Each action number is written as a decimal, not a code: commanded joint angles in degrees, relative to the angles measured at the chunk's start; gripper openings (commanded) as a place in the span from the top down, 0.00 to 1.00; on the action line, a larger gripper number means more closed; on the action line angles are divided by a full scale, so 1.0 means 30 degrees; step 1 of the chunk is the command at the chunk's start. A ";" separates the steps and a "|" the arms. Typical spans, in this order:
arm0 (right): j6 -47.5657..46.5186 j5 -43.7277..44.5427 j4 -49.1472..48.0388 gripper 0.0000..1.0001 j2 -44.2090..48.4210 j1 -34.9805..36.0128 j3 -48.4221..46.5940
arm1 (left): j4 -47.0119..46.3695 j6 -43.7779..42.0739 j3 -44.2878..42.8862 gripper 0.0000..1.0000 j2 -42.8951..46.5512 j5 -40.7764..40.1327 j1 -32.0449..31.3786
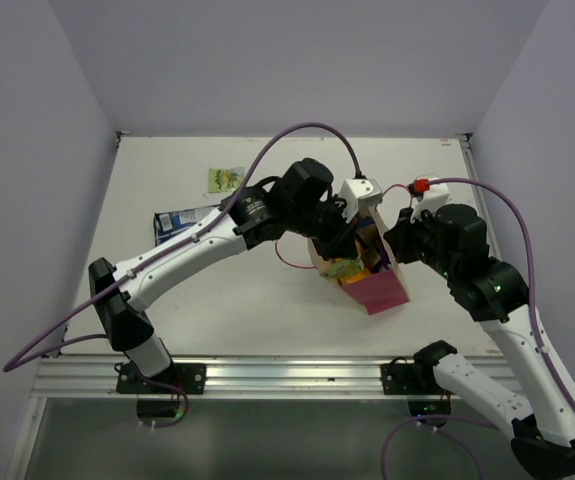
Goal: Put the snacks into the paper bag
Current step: Place the snack in the paper bag.
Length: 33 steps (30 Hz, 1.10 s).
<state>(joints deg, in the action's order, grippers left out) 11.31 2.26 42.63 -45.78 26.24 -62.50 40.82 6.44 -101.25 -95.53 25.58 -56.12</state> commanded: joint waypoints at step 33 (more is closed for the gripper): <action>0.0039 0.0389 -0.0119 0.94 0.0406 0.0043 -0.0172 | -0.4844 -0.0769 0.1965 1.00 -0.0267 -0.2903 0.0454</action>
<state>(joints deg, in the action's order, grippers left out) 11.33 2.48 42.87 -45.21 26.24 -62.46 32.03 4.86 -93.97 -96.14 17.08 -55.51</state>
